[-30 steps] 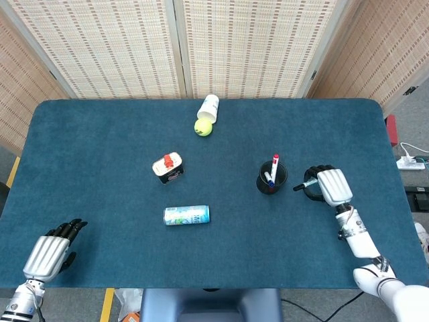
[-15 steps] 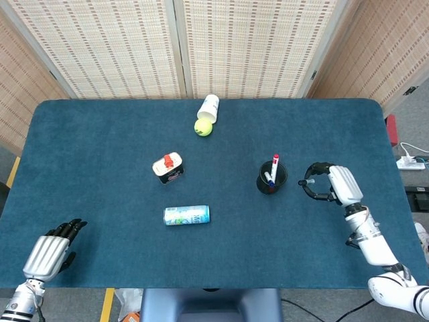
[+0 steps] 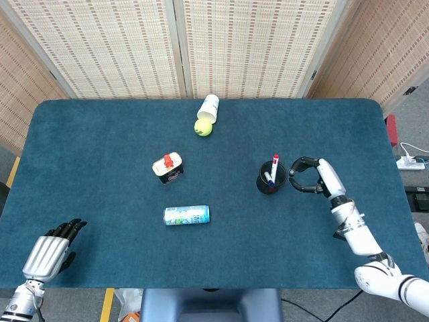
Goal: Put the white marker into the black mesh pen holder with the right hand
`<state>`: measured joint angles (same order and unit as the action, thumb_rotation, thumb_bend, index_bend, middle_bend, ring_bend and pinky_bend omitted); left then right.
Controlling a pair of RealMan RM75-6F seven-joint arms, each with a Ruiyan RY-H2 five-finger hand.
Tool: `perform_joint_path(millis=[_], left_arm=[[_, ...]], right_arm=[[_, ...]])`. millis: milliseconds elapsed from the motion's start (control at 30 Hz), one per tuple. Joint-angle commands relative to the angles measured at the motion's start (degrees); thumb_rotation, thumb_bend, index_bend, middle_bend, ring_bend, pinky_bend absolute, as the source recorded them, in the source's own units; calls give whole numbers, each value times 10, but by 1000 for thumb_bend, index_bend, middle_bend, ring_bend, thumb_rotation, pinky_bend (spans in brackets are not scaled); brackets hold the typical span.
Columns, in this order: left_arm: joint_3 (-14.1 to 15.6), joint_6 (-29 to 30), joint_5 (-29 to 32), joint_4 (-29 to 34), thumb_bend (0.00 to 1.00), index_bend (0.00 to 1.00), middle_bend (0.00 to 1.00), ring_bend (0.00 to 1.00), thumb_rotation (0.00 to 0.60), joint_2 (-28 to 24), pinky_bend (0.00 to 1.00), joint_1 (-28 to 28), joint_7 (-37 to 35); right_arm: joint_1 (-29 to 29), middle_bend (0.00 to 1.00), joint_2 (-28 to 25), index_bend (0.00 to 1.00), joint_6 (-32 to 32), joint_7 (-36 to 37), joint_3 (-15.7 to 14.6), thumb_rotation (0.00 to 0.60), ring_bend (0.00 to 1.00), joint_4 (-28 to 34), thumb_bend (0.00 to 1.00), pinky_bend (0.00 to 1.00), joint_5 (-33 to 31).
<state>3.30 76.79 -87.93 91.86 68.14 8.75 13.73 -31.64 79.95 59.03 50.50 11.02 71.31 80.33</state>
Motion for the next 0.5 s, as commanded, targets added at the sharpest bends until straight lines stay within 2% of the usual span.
perform_joint_path(millis=[33,500], left_arm=[[0,-1,0,0,328,174,141,202,600,0,401,0,-1],[-2,-2,5,-1,328,174,141,202,600,-1,401,0,-5]], right_arm=[[-15,470,22,680,-15,26,-1,600,405,-29,264,407,10],[-33,470,69,679,-36,47,-16,600,405,-113,266,407,19]])
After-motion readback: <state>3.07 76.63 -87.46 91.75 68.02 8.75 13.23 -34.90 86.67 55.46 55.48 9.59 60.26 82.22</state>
